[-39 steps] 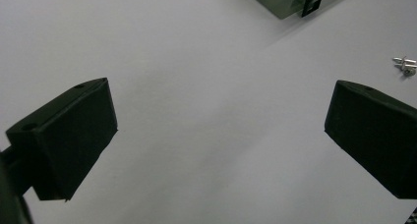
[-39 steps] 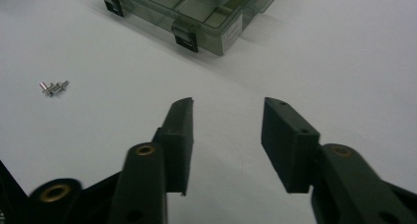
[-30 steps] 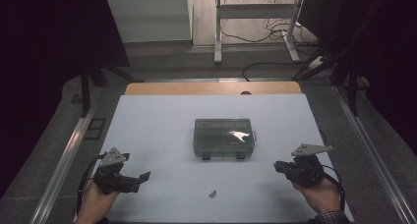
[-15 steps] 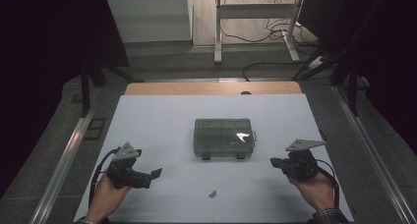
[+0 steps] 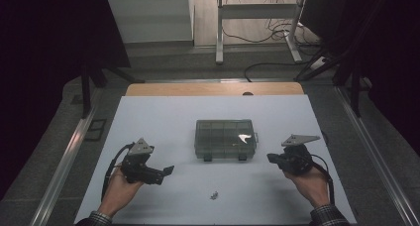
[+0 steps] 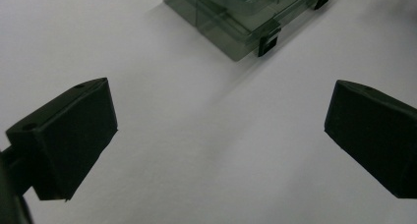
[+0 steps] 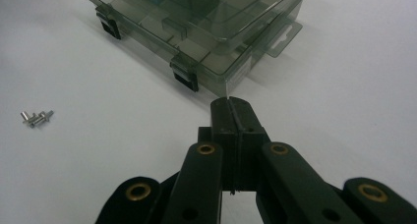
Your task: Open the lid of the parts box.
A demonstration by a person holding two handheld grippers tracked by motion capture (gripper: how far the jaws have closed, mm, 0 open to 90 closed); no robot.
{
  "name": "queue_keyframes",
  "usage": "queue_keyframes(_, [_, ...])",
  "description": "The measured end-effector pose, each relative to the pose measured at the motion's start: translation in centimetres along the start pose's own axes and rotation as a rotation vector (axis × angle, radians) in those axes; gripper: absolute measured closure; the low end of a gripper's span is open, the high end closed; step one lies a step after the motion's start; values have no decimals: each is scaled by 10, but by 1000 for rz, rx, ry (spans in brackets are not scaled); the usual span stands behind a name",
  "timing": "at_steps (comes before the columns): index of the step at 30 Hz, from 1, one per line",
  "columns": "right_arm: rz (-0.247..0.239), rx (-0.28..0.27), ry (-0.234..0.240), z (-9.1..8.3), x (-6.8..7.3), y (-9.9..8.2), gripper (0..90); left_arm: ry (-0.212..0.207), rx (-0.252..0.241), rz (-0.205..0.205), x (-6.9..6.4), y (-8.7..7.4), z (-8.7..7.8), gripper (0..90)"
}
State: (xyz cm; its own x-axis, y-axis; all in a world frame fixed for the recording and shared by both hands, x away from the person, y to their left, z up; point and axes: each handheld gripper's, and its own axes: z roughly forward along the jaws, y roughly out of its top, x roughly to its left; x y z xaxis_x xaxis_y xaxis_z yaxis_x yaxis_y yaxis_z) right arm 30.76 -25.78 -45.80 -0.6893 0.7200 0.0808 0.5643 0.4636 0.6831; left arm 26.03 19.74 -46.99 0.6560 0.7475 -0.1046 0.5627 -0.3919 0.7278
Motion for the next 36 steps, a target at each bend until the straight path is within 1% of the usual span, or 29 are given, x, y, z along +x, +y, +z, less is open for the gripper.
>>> queue_keyframes(1, [10, -4, 10, 3, -1, 1, 888, -4, 3, 9, -2, 4, 3, 0])
queue_keyframes(3, [10, 2, 12, 7, -1, 2, 887, -5, 4, 17, -3, 7, 5, 0])
queue_keyframes(4, [7, 8, 14, 9, -1, 3, 887, -8, 5, 20, -4, 9, 7, 0])
queue_keyframes(6, [-16, 21, 5, 13, -1, 4, 887, -6, 8, 32, -6, 12, 9, 0])
queue_keyframes(11, [-24, 31, 4, 20, 0, 6, 887, -8, 8, 45, -8, 18, 15, 0])
queue_keyframes(14, [-19, 45, 1, 24, 0, 7, 887, -8, 8, 56, -9, 22, 19, 0])
queue_keyframes(18, [-10, 59, 4, 33, -1, 8, 887, -16, 0, 66, -10, 30, 26, 0])
queue_keyframes(22, [-2, 60, 7, 39, -3, 8, 887, -23, -3, 67, -10, 34, 31, 0])
queue_keyframes(25, [-4, 66, 0, 41, -4, 7, 887, -26, -4, 69, -9, 36, 34, 0])
queue_keyframes(27, [-3, 64, 9, 44, -5, 7, 887, -26, -5, 72, -9, 37, 36, 0])
queue_keyframes(31, [-21, 94, 16, 52, -3, 6, 887, -28, -7, 79, -8, 41, 41, 0])
queue_keyframes(36, [-42, 129, 2, 59, 0, 5, 887, -29, -6, 80, -7, 41, 47, 0])
